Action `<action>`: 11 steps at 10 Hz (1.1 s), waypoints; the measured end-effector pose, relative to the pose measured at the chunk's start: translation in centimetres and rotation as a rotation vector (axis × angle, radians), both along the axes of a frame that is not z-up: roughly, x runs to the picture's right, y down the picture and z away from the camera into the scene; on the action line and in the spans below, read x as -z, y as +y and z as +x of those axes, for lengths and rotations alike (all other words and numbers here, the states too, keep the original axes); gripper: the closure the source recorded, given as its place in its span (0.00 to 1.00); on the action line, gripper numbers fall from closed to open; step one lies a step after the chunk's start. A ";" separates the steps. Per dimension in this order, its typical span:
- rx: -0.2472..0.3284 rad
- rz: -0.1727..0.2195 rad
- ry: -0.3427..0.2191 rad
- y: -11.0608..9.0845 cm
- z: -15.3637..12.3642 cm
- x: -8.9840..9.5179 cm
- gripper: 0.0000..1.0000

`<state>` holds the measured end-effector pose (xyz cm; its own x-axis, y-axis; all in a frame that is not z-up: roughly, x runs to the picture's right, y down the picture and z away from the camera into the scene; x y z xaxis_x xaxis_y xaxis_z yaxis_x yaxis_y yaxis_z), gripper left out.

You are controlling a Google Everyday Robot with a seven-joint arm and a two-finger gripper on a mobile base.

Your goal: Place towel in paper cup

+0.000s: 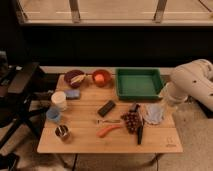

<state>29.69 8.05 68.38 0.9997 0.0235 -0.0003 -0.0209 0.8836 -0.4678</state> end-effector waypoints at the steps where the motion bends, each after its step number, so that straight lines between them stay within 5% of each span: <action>1: 0.005 0.013 -0.020 -0.2 0.1 -0.9 0.35; 4: 0.019 0.038 -0.005 0.8 1.7 -3.9 0.35; 8: 0.017 0.036 0.002 1.0 1.9 -4.2 0.35; 11: 0.002 -0.004 -0.006 1.4 2.1 -6.1 0.35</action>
